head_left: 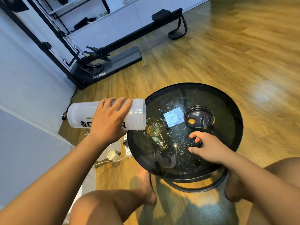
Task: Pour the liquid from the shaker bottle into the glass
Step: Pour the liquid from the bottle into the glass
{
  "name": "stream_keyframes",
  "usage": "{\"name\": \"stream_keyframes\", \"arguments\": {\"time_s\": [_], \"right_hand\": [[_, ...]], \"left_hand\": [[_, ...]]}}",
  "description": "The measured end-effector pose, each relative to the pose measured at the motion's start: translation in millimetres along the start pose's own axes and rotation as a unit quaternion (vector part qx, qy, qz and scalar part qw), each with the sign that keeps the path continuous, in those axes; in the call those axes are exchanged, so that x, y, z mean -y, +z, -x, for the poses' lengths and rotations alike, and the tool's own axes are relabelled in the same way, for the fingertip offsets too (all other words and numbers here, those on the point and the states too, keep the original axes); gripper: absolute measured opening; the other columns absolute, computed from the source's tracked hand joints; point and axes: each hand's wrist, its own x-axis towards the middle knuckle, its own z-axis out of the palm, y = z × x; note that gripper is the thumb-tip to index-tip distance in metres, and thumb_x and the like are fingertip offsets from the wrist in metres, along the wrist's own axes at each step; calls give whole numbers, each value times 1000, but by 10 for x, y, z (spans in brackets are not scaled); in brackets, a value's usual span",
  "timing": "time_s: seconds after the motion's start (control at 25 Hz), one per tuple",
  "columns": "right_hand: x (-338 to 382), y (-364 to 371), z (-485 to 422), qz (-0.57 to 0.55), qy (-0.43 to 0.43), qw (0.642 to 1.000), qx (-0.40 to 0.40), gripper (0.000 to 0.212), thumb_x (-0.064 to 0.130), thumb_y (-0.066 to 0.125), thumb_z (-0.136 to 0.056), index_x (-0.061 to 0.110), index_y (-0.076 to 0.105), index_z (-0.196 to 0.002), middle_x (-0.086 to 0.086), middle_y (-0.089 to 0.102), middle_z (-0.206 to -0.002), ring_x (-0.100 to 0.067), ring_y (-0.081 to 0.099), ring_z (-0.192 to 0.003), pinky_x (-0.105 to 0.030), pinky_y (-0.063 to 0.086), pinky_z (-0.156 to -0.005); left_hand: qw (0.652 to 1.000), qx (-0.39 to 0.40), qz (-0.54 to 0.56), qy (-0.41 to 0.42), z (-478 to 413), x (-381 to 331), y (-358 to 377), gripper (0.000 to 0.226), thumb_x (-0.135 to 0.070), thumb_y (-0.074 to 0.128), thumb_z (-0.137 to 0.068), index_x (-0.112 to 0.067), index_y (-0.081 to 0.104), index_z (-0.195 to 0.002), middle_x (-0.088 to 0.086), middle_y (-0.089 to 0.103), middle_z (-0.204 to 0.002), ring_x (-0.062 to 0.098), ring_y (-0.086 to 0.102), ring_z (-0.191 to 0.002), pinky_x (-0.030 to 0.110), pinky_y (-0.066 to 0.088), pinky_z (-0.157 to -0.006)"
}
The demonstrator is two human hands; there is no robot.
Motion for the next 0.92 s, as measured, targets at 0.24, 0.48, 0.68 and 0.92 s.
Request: {"name": "stream_keyframes", "arguments": {"time_s": [0.24,0.48,0.68,0.92], "right_hand": [[-4,4,-4,3,-1,1000,0,46,42,70,-81,36,52,-122,8,52,-105,-7,56,-80,-26,43,-71],[-7,2,-9,2,0,1000,-1,46,42,70,-80,36,51,-122,9,52,-104,-6,55,-81,-26,42,-72],[-13,-1,-6,1,-2,1000,0,46,42,69,-81,37,51,-123,9,52,-105,-6,55,-81,-26,42,-71],[-17,0,-8,4,-3,1000,-1,46,42,70,-80,37,52,-122,9,51,-103,-6,55,-79,-26,43,-72]], "left_hand": [[998,-1,-29,52,-71,-9,-50,99,-26,98,-51,-7,53,-137,21,58,-135,48,52,-120,61,40,-100],[995,-1,-43,89,-107,-20,-32,101,-29,98,-51,-11,47,-136,23,57,-135,50,52,-120,63,37,-103],[994,-7,-43,101,-124,-8,-20,105,-30,99,-49,-13,43,-136,23,57,-134,50,53,-120,63,37,-104],[992,-20,-42,116,-135,14,-36,104,-28,100,-49,-12,44,-135,23,57,-135,49,53,-119,63,37,-105]]}}
